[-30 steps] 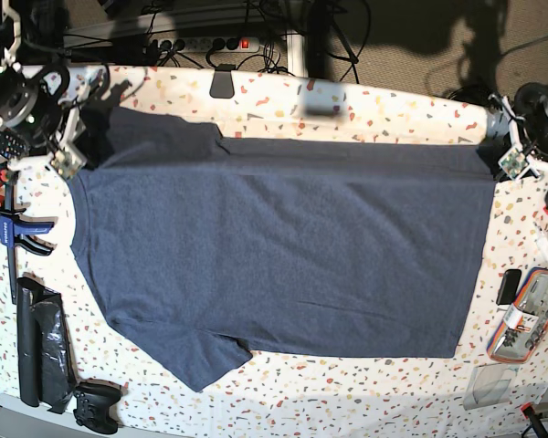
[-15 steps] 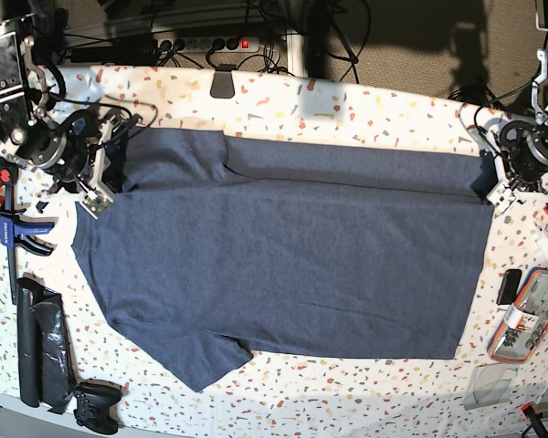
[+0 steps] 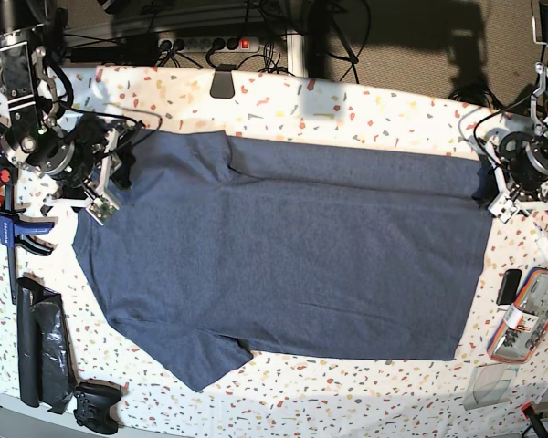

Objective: Fold the T-shirt properly
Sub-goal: 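Pull both hem corners away from the collar to straighten the shirt, then regrasp the hem edge with both grippers and drag it taut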

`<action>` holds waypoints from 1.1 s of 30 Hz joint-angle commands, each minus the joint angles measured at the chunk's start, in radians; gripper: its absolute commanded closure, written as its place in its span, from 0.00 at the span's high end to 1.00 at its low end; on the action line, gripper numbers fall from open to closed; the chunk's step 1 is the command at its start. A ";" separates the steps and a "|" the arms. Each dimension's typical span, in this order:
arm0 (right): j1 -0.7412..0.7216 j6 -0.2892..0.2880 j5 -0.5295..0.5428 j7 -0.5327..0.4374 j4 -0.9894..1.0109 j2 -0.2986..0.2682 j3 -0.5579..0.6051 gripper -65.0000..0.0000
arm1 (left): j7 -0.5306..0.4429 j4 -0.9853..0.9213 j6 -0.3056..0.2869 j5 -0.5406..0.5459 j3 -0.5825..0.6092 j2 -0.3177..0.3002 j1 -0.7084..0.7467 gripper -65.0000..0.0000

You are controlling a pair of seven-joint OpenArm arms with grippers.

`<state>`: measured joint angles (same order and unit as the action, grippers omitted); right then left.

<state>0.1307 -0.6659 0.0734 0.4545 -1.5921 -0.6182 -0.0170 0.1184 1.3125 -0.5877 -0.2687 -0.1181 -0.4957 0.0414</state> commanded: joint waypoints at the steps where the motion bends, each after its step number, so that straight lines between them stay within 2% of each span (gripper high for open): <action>1: -0.014 0.015 0.005 -0.011 -0.014 -0.019 -0.009 0.37 | -0.013 0.013 0.028 0.016 -0.010 -0.021 -0.016 0.33; 4: -0.014 0.014 0.017 0.010 -0.024 -0.028 -0.010 0.36 | 0.031 0.023 0.046 0.029 -0.011 -0.034 -0.014 0.35; 8: -0.014 0.014 0.054 0.061 -0.071 -0.034 -0.021 0.31 | 0.141 0.065 0.045 0.201 -0.012 -0.087 -0.013 0.33; 12: -0.011 0.012 0.207 0.147 -0.129 -0.033 -0.090 0.22 | 0.242 0.137 0.045 0.438 -0.012 -0.158 -0.010 0.33; 15: -0.011 0.011 0.349 0.225 -0.156 -0.031 -0.180 0.22 | 0.341 0.183 0.045 0.596 -0.012 -0.187 -0.011 0.33; 17: -0.011 0.011 0.454 0.315 -0.157 -0.018 -0.247 0.13 | 0.428 0.197 0.047 0.692 -0.012 -0.182 -0.008 0.33; 19: -0.011 0.007 0.522 0.418 -0.157 0.008 -0.309 0.02 | 0.490 0.198 0.056 0.766 -0.012 -0.164 -0.008 0.24; 22: -0.005 0.006 0.567 0.481 -0.157 0.058 -0.385 0.00 | 0.510 0.198 0.064 0.771 -0.012 -0.113 -0.008 0.01; 26: 0.000 -0.027 0.540 0.478 -0.149 0.135 -0.415 0.00 | 0.500 0.197 0.063 0.767 -0.012 -0.033 -0.005 0.00; 30: 0.000 -0.032 0.447 0.438 -0.125 0.215 -0.415 0.00 | 0.434 0.196 0.063 0.763 -0.012 0.023 0.015 0.00; 33: 0.000 -0.032 0.423 0.398 -0.086 0.248 -0.413 0.00 | 0.381 0.182 0.064 0.700 -0.012 0.050 0.039 0.00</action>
<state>0.1406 -0.6861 0.4908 0.8661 -1.6642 -0.3550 -0.4248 0.5179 1.4818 -0.5240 0.4156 -0.1226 -0.4313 0.0906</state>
